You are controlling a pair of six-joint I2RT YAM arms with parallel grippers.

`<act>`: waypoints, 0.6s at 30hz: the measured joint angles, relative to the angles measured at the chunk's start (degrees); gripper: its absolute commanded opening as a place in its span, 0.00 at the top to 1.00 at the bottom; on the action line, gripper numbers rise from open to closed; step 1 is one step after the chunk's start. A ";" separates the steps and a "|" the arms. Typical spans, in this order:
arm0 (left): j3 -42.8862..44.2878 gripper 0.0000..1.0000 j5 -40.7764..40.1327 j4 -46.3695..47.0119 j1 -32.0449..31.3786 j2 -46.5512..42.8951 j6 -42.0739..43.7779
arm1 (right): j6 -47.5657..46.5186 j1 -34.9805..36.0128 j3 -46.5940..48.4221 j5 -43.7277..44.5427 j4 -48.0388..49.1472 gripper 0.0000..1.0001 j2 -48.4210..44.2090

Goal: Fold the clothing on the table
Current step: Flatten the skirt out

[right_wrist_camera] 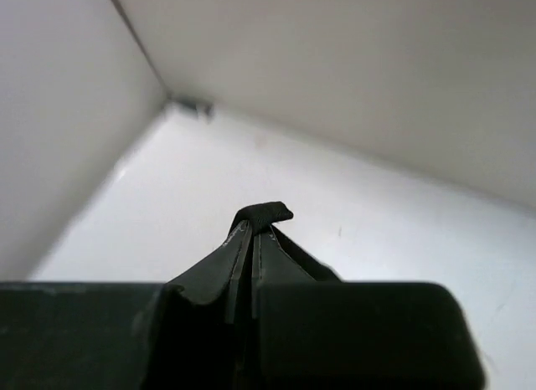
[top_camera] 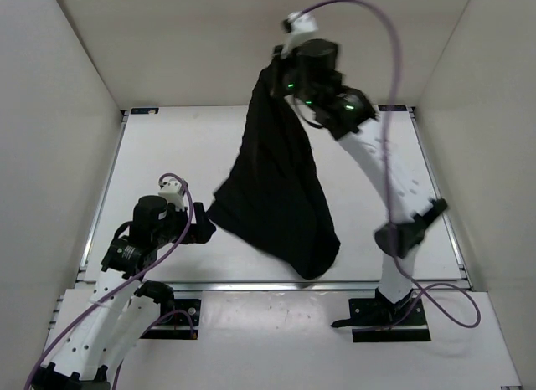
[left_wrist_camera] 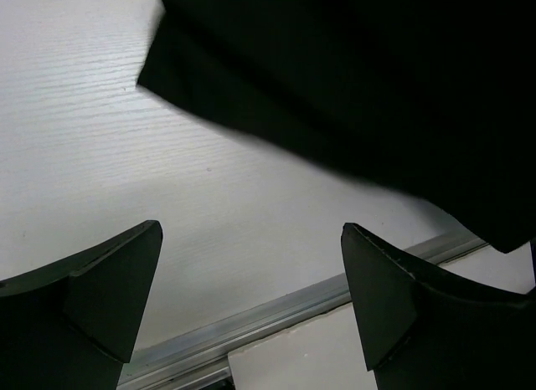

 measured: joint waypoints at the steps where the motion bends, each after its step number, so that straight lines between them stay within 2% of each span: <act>1: 0.00 0.02 0.00 -0.02 0.00 0.28 -0.02 | 0.44 -0.28 1.64 -1.99 -2.12 1.00 5.44; 3: 0.00 0.01 0.02 0.00 0.00 0.74 0.04 | 1.01 -0.55 4.39 -3.96 -6.64 0.73 14.36; 4: 0.00 0.01 0.07 -0.02 0.00 0.87 0.07 | 1.20 -0.42 6.54 -4.09 -9.88 0.65 19.06; 5: 0.00 0.02 0.17 0.00 -0.09 0.96 0.20 | 1.07 -0.24 8.44 -3.50 -12.90 0.63 22.86; 7: 0.00 0.01 0.68 0.02 -0.50 0.96 0.57 | 0.42 0.15 9.77 -1.84 -17.42 0.52 26.58; 8: 0.00 0.04 1.20 0.07 -0.74 0.90 0.85 | 0.13 0.26 9.77 -0.79 -19.34 0.51 26.99; 9: 0.00 0.09 1.64 0.07 -0.90 0.83 0.96 | -0.24 0.31 9.73 0.11 -20.50 0.47 26.71; 11: 0.00 0.46 2.34 0.09 -1.11 0.72 1.03 | -0.81 0.33 7.21 1.49 -19.91 0.40 23.08; 14: 0.00 0.75 2.97 0.13 -1.11 0.66 1.46 | -1.88 -1.29 -7.32 1.68 -15.45 0.46 8.96; 16: 0.02 0.79 3.56 0.11 -1.11 0.90 2.10 | -2.27 -3.96 -20.35 0.96 -11.06 0.67 -3.30; 18: 0.22 0.72 4.35 -0.04 -1.11 1.75 2.40 | -2.16 -7.28 -34.32 -0.35 -6.19 0.89 -15.65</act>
